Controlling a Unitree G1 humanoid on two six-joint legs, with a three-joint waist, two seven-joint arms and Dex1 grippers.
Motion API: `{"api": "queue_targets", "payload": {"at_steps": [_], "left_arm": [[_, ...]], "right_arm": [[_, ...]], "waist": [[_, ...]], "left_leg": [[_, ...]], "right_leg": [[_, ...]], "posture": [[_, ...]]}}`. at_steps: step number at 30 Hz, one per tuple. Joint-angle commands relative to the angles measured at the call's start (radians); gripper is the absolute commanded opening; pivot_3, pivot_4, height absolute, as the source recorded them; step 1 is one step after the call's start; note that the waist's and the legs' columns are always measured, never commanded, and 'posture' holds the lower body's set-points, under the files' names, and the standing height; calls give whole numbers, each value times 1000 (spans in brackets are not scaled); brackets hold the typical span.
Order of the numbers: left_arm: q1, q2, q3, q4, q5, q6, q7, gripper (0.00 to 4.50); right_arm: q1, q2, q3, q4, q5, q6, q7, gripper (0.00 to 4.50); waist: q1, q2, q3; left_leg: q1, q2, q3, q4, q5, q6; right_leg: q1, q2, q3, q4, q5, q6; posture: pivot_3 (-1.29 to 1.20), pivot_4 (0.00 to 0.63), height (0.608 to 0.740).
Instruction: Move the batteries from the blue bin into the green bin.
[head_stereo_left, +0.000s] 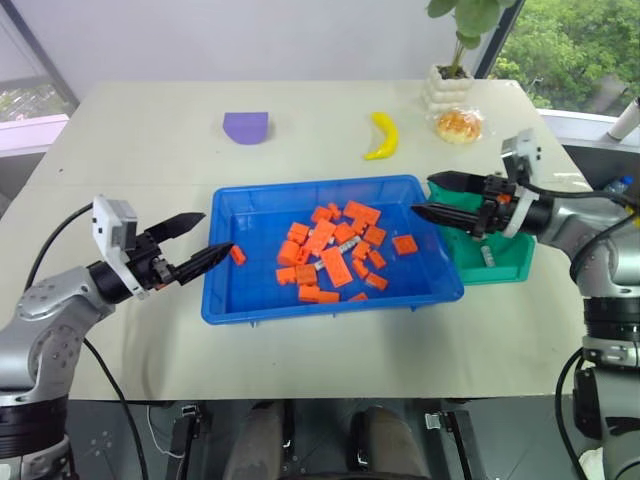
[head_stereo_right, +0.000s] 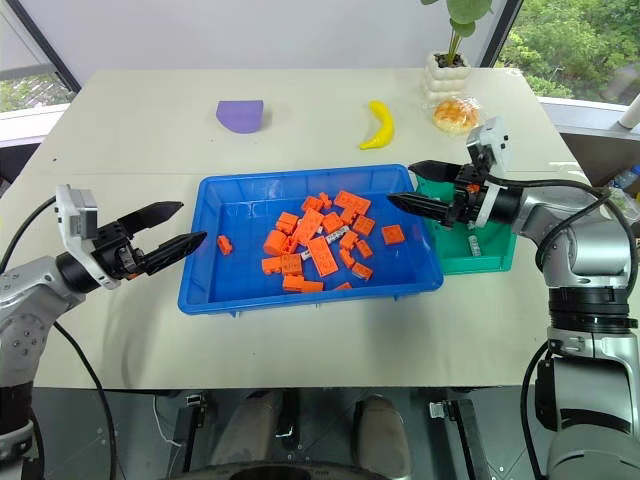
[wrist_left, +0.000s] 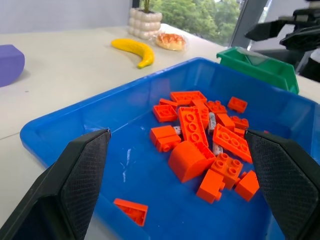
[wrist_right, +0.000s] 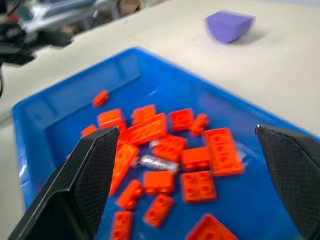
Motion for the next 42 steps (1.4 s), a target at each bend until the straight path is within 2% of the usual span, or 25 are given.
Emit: {"api": "queue_targets", "payload": {"at_steps": [1, 8, 14, 19, 28, 42], "left_arm": [[-8, 30, 37, -44, -10, -3, -5, 4500], [-11, 43, 14, -68, -8, 6, -10, 4500], [-12, 77, -30, -96, -14, 36, -59, 4500], [-37, 68, -72, -96, 4, 32, -71, 4500], [-36, 32, -92, -125, 3, 28, -45, 4500], [-33, 24, -85, -156, -1, 30, -14, 4500]], "right_arm": [[44, -9, 42, -179, -6, 77, -76, 4477], [94, 90, 60, -334, 53, 231, -241, 4477], [82, 211, 94, -352, 63, 349, -392, 4477], [73, 256, 164, -341, 30, 382, -452, 4477], [55, 281, 226, -341, 17, 440, -508, 4477], [47, 301, 342, -275, -45, 414, -506, 4477]], "waist": [[0, 0, 0], [0, 0, 0], [1, 0, 0], [0, 0, 0], [-1, 0, 0], [-1, 0, 0]], "left_leg": [[0, 0, 0, 0, 0, 0], [0, 0, 0, 0, 0, 0], [0, 0, 0, 0, 0, 0], [0, 0, 0, 0, 0, 0], [0, 0, 0, -1, 0, 0], [0, 0, 0, -1, 0, 0]], "right_leg": [[0, 0, 0, 0, 0, 0], [0, 0, 0, 0, 0, 0], [0, 0, 0, 0, 0, 0], [0, 1, 0, 0, 0, 0], [-1, 1, 0, 0, 0, 0], [-1, 1, 0, 0, 0, 0]], "posture": [[0, 150, 739], [0, 150, 739], [0, 150, 739], [0, 150, 739], [0, 150, 739], [0, 150, 739]]}}
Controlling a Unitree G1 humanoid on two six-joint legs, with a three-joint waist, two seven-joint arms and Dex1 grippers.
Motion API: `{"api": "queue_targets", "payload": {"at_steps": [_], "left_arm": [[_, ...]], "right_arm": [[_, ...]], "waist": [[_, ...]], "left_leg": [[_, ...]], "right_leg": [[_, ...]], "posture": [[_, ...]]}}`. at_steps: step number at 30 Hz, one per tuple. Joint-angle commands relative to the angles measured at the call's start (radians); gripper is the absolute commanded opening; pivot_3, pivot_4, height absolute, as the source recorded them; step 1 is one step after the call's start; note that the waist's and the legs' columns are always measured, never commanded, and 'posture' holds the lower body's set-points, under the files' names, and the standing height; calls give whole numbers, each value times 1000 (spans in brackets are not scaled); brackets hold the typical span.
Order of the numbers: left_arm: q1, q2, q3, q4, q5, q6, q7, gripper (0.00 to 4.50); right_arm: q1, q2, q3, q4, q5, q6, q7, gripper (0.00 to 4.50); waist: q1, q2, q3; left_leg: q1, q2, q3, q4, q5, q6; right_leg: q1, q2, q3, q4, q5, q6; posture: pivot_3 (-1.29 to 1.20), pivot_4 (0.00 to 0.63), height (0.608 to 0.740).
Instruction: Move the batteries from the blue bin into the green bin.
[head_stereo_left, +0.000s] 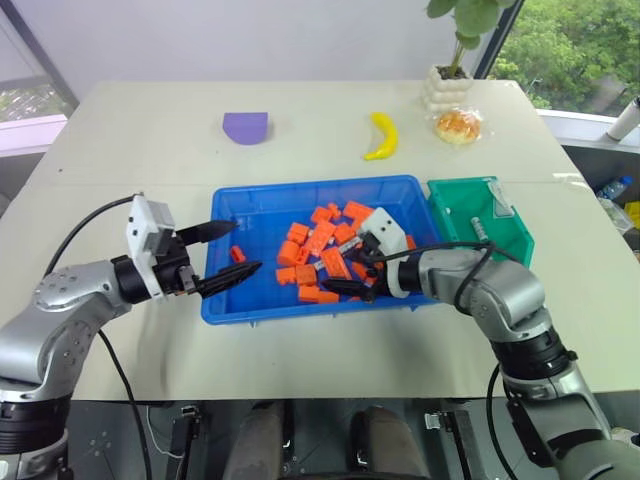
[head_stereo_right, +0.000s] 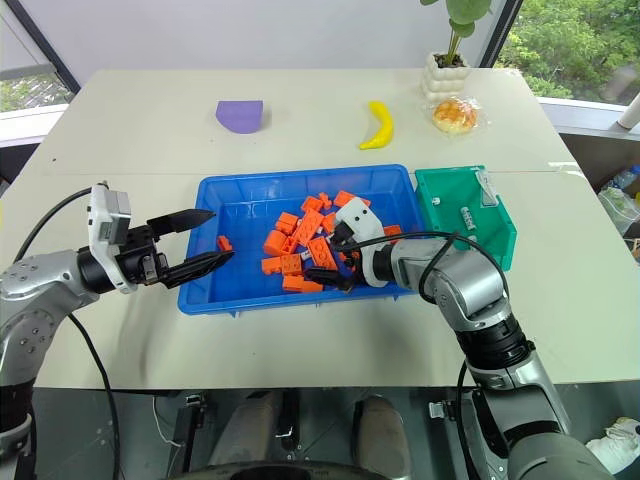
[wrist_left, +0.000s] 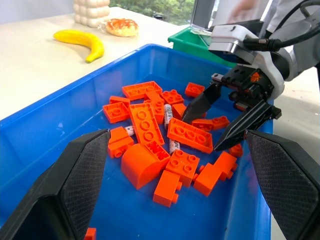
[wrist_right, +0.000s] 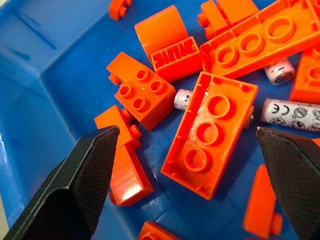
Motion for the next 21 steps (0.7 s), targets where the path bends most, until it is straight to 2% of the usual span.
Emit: {"api": "queue_targets", "payload": {"at_steps": [1, 8, 9, 10, 12, 15, 16, 21], "left_arm": [[-2, -3, 14, -39, -4, -14, 9, 4500], [8, -9, 23, -51, -4, -15, 27, 4500], [8, -9, 24, -53, -4, -15, 30, 4500], [8, -10, 25, -54, -5, -15, 32, 4500], [10, -9, 28, -56, -6, -16, 34, 4500], [13, -7, 32, -58, -7, -16, 35, 4500], [14, -7, 33, -58, -7, -17, 35, 4500], [22, -6, 37, -58, -7, -17, 36, 4500]], "right_arm": [[-19, 11, 29, 18, -28, -14, 2, 4477], [-37, 25, 79, 76, -89, -50, 4, 4477], [-39, 26, 83, 84, -97, -56, 7, 3957], [-41, 26, 85, 89, -103, -61, 9, 3674], [-47, 31, 85, 104, -114, -70, 13, 2802], [-53, 34, 83, 115, -127, -77, 17, 1203], [-54, 34, 80, 113, -128, -76, 18, 947], [-79, 27, 54, 82, -117, -58, 25, 947]], "waist": [[0, 0, 0], [-1, -1, 0], [-1, -1, 0], [-1, -1, 0], [-1, -1, 0], [-1, -1, 0], [-1, -1, 0], [0, -1, 0]], "left_leg": [[0, 0, 0, 0, 0, 0], [0, 0, 0, 0, 0, 0], [0, 0, 0, 0, 0, 0], [0, 0, 0, 0, 0, 0], [0, 0, 0, 0, 0, 0], [0, 0, 0, 0, 0, 0], [0, 0, 0, 0, 0, 0], [0, 0, 0, 0, 0, 0]], "right_leg": [[0, 0, 0, 0, 0, 0], [0, 0, 0, 0, 0, 0], [0, 0, 0, 0, 0, 0], [0, 0, 0, 0, 0, 0], [0, 0, 0, 0, 0, 0], [0, 0, 0, 0, 0, 0], [0, 0, 0, 0, 0, 0], [0, 0, 0, 0, 0, 0]], "posture": [[0, 150, 739], [0, 150, 739], [0, 150, 739], [0, 150, 739], [0, 150, 739], [0, 150, 739], [0, 150, 739], [0, 150, 739]]}}
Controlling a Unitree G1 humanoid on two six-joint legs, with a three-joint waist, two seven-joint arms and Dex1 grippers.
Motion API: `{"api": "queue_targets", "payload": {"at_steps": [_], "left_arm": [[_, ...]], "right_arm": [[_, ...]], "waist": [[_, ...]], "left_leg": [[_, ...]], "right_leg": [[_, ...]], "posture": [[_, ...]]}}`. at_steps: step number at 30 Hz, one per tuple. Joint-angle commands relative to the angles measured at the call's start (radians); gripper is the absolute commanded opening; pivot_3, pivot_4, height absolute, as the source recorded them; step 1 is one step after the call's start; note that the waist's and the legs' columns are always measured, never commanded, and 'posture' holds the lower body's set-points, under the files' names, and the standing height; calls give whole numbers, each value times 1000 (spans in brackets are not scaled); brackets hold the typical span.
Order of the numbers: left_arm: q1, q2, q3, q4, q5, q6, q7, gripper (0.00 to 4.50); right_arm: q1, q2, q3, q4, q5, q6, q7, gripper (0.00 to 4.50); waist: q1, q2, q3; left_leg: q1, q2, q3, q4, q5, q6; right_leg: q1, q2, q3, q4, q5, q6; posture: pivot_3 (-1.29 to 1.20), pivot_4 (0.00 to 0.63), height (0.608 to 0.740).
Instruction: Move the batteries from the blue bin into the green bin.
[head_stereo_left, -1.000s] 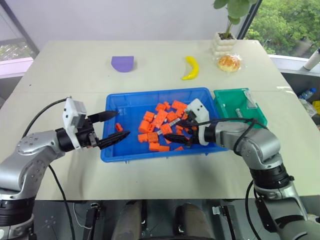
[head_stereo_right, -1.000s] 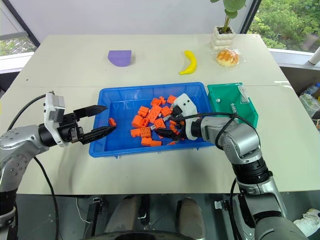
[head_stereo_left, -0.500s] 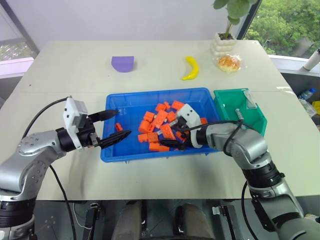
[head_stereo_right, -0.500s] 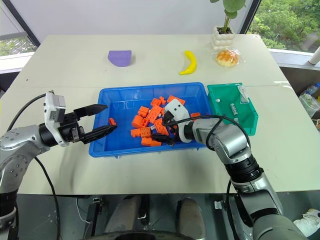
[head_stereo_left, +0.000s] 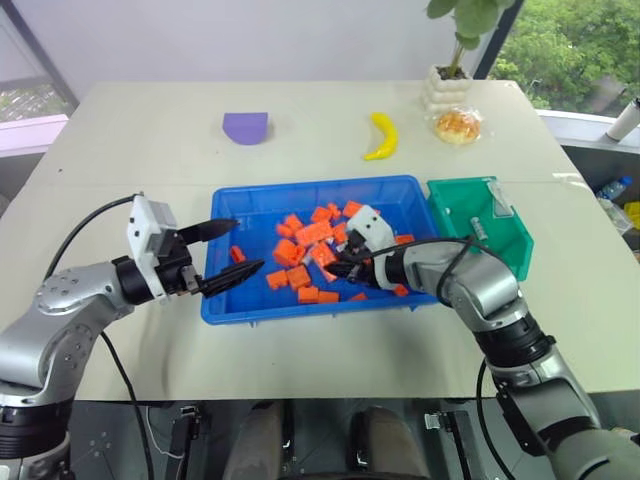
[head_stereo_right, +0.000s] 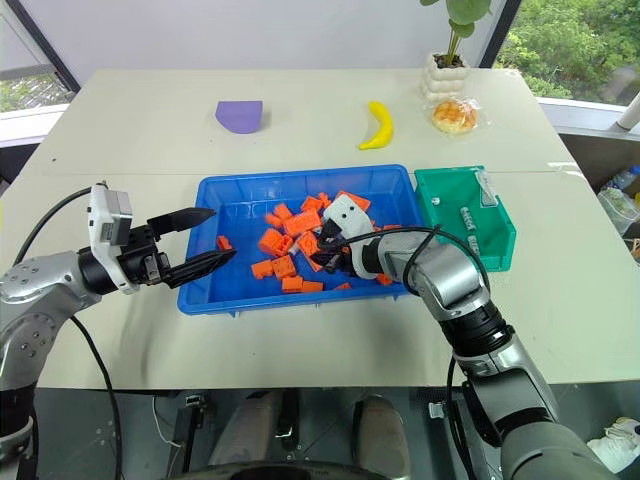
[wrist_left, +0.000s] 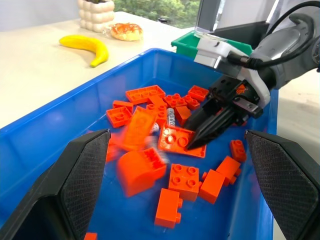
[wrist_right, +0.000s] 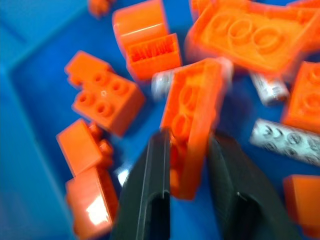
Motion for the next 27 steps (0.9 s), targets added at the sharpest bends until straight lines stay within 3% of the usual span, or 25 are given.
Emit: {"api": "queue_targets", "payload": {"at_steps": [1, 8, 17, 23, 26, 27], "left_arm": [[8, 6, 33, -27, -7, -17, -1, 4500], [8, 8, 36, -19, -7, -17, -2, 4500], [7, 5, 32, -15, -4, -19, -3, 4500], [17, 14, 41, -11, -2, -16, -7, 4500], [24, 18, 51, -12, -5, -13, -7, 4500], [29, 21, 58, -12, -6, -12, -6, 4500]], "right_arm": [[-27, -2, -28, -38, 10, 30, 5, 947], [-118, -5, -104, -45, 26, 53, 2, 947], [-179, -87, -106, 155, -88, -115, 33, 947], [-177, -33, -89, 90, -41, -101, 87, 947], [-184, 12, -80, 69, -38, -92, 78, 1770], [-191, 31, -78, 62, -34, -88, 75, 2290]], "waist": [[0, 0, 0], [-1, 0, 0], [0, 0, 0], [-9, 0, 0], [-5, 0, 0], [-3, 0, 0]], "left_leg": [[0, 0, 0, 0, 0, 0], [0, 0, 0, 0, 0, 0], [0, -1, 1, 0, 0, 0], [0, 1, 1, -2, 0, 0], [0, 1, 1, -1, 0, 0], [0, 1, 1, -1, 0, 0]], "right_leg": [[0, 0, 0, 0, 0, 0], [-1, 0, 0, 0, 0, 0], [0, -1, 0, 0, 0, 0], [-2, 1, 0, 0, 0, 0], [-2, 0, 0, 0, 0, 0], [-1, 0, 0, 0, 0, 0]], "posture": [[0, 150, 739], [0, 150, 739], [0, 150, 739], [0, 150, 739], [0, 150, 739], [0, 150, 739]]}}
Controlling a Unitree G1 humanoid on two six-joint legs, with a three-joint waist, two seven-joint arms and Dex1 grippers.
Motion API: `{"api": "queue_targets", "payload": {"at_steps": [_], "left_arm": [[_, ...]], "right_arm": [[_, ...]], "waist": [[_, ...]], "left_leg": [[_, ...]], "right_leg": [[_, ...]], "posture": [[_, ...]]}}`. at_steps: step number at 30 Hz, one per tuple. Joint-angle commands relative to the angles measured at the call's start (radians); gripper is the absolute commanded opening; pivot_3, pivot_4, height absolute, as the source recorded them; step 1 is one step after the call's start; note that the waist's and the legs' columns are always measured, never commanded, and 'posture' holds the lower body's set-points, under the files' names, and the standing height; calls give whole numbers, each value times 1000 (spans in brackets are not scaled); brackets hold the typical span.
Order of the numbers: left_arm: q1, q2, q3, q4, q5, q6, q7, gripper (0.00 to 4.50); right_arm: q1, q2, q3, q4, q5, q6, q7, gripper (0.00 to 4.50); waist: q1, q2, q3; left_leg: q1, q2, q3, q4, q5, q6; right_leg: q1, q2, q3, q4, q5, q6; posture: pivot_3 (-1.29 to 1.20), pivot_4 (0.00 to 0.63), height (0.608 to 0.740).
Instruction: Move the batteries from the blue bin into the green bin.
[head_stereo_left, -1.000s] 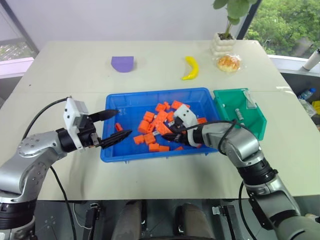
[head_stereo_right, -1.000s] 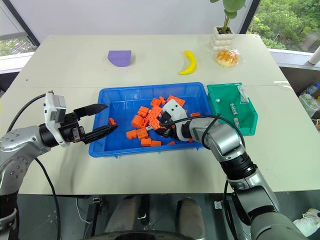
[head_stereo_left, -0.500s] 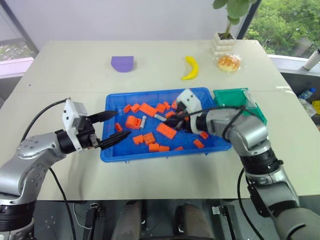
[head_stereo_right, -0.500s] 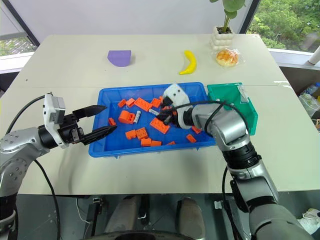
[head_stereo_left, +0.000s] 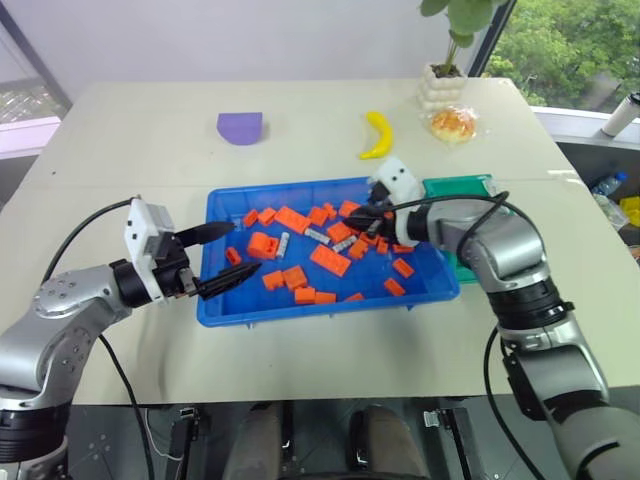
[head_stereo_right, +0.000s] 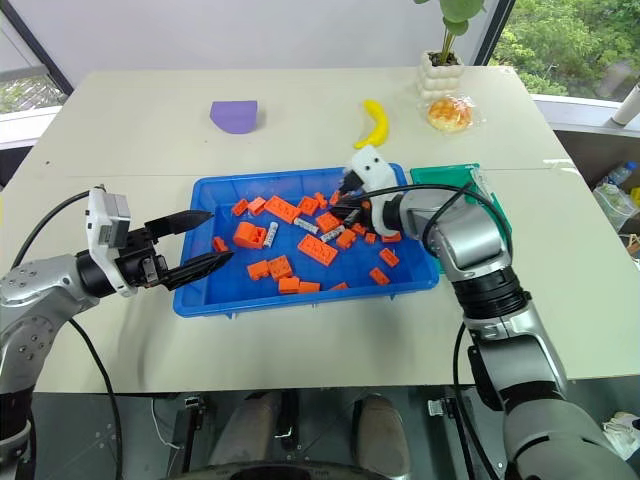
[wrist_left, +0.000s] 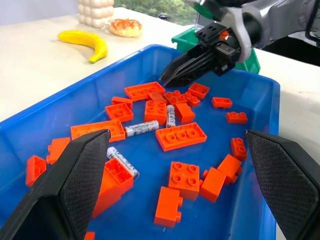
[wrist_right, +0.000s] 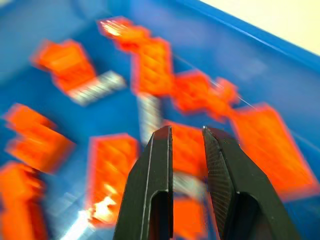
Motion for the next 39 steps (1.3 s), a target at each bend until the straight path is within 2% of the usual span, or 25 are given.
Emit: {"api": "queue_targets", "payload": {"at_steps": [1, 4, 10, 17, 28, 39], "left_arm": [[13, 17, 53, -15, -7, -10, 0, 4500], [32, 17, 76, -6, 10, -24, 16, 4500], [60, -17, 107, -3, 69, -77, 82, 4500], [102, -32, 114, -45, 48, -68, 104, 4500], [156, -10, 154, -126, -25, -20, 109, 4500], [189, 91, 178, -131, -61, 25, 26, 4500]], "right_arm": [[-38, 46, -4, -60, 21, 7, -3, 2732], [-49, 91, 7, -81, 31, 28, -8, 4248], [-15, 160, 67, -95, 40, 36, 5, 4248], [-14, 168, 181, 37, -42, -161, 98, 4248], [-102, 233, 173, 362, -141, -365, 155, 4248], [-153, 282, 144, 558, -208, -485, 171, 4248]], "waist": [[3, 0, 0], [4, 0, 0], [2, 0, 0], [1, 0, 0], [-1, 0, 0], [-3, 0, 0]], "left_leg": [[0, 0, 0, 0, 0, 0], [0, 0, 0, 0, 0, 0], [0, 0, 0, 0, 0, 0], [0, -1, -1, 0, 0, 0], [0, -1, -1, 0, 0, 0], [0, 0, 0, 0, 0, 0]], "right_leg": [[0, 0, 0, 0, 0, 0], [0, 0, 0, 0, 0, 0], [0, 0, 0, 0, 0, 0], [0, 0, 0, 0, 0, 0], [0, 0, 0, 1, 0, 0], [-1, 0, 0, 1, 0, 0]], "posture": [[0, 150, 739], [0, 150, 739], [0, 150, 739], [0, 150, 739], [0, 150, 739], [0, 150, 739]]}}
